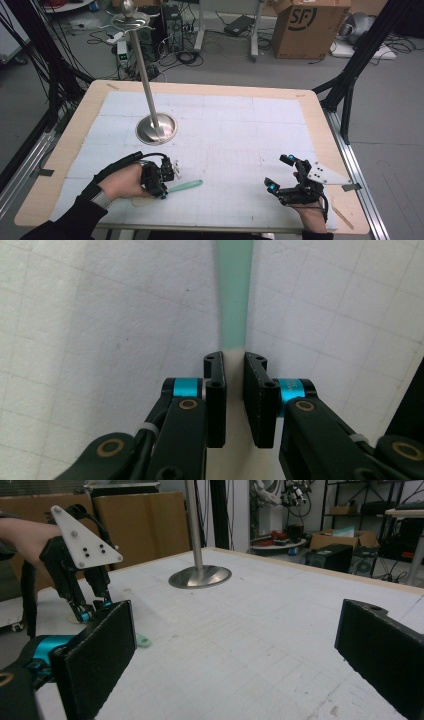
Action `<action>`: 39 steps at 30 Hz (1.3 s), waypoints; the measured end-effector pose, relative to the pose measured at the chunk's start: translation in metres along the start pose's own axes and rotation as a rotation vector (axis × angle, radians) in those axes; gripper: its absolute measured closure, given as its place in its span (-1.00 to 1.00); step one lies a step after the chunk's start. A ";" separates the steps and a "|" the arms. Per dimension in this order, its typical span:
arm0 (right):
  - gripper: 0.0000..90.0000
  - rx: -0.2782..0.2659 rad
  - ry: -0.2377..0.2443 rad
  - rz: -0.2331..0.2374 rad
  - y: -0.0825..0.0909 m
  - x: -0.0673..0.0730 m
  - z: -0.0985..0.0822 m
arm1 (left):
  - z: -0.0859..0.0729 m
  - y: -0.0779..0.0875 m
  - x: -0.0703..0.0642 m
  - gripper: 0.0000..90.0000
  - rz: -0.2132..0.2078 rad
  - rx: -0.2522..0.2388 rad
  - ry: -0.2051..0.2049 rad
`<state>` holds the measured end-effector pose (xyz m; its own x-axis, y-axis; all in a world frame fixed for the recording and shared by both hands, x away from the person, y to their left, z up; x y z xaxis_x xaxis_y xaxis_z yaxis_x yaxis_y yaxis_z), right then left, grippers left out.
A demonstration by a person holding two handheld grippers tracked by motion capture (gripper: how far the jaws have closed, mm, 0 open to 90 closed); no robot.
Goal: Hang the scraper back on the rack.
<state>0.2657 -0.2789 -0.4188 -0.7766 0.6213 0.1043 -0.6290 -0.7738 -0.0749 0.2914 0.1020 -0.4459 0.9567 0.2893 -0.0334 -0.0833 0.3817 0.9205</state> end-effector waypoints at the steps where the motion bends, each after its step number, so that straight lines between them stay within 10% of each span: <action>1: -0.96 0.000 0.001 0.000 0.000 0.000 0.000 | -0.001 0.000 0.001 0.79 -0.004 -0.020 0.011; 8: -0.96 -0.004 0.000 -0.005 0.001 -0.001 0.000 | -0.013 0.016 0.005 0.79 0.047 -0.153 0.036; 25: -0.96 -0.006 0.003 -0.007 0.000 -0.001 0.000 | -0.053 0.072 0.029 0.78 0.101 -0.625 0.274; 39: -0.96 -0.004 -0.002 -0.008 0.001 0.000 -0.001 | -0.078 0.123 0.067 0.78 0.250 -0.972 0.432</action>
<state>0.2652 -0.2800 -0.4195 -0.7713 0.6274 0.1066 -0.6356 -0.7681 -0.0777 0.3231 0.2365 -0.3651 0.7191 0.6664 -0.1970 -0.6281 0.7446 0.2260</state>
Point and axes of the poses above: each handheld gripper's, and its own axes: y roughly backward along the jaws, z roughly out of its top, x roughly to its left, the point moved 4 cm from there along -y, roughly forward along the jaws, and after that the axes turned 11 degrees about -x, right-handed, at the moved point
